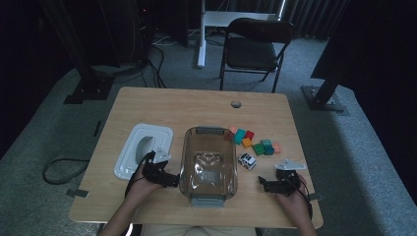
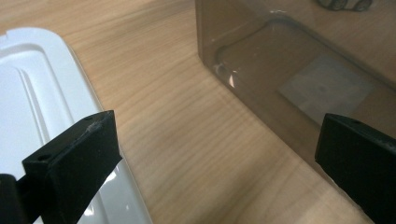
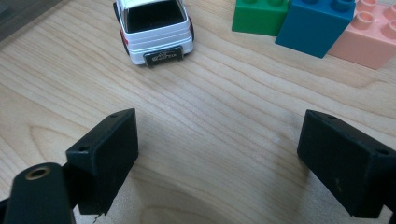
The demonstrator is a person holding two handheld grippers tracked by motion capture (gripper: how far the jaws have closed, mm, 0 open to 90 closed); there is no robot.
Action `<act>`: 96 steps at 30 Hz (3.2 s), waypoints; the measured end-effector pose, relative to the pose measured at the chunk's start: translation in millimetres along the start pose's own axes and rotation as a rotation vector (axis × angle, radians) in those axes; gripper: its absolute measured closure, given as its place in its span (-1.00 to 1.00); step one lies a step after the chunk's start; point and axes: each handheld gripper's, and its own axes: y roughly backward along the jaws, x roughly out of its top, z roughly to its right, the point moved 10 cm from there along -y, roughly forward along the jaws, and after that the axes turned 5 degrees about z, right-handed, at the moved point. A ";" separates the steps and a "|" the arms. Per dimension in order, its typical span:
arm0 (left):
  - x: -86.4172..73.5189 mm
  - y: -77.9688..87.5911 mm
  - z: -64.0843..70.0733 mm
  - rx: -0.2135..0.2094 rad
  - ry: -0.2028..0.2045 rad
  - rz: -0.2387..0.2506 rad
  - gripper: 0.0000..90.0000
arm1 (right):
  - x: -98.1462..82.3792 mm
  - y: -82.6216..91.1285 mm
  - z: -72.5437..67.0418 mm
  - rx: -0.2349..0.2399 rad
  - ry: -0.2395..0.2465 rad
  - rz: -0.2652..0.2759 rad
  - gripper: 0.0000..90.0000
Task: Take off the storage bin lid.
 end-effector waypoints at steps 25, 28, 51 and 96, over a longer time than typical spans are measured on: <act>23.4 -8.7 -0.8 -0.010 -0.015 -0.001 -0.99 | 12.9 4.0 -9.5 0.140 0.014 -0.051 -0.46; 27.6 8.9 -12.7 0.018 -0.006 0.027 -0.99 | 34.6 5.8 -15.7 0.126 0.062 0.035 -0.46; -43.9 91.4 -104.1 0.233 0.142 -0.013 -0.99 | 66.2 -43.5 -30.3 0.214 0.130 -0.017 -0.32; 24.0 -2.6 5.9 -0.046 -0.091 -0.002 -0.99 | 54.0 -53.4 -31.3 0.229 0.150 -0.062 0.05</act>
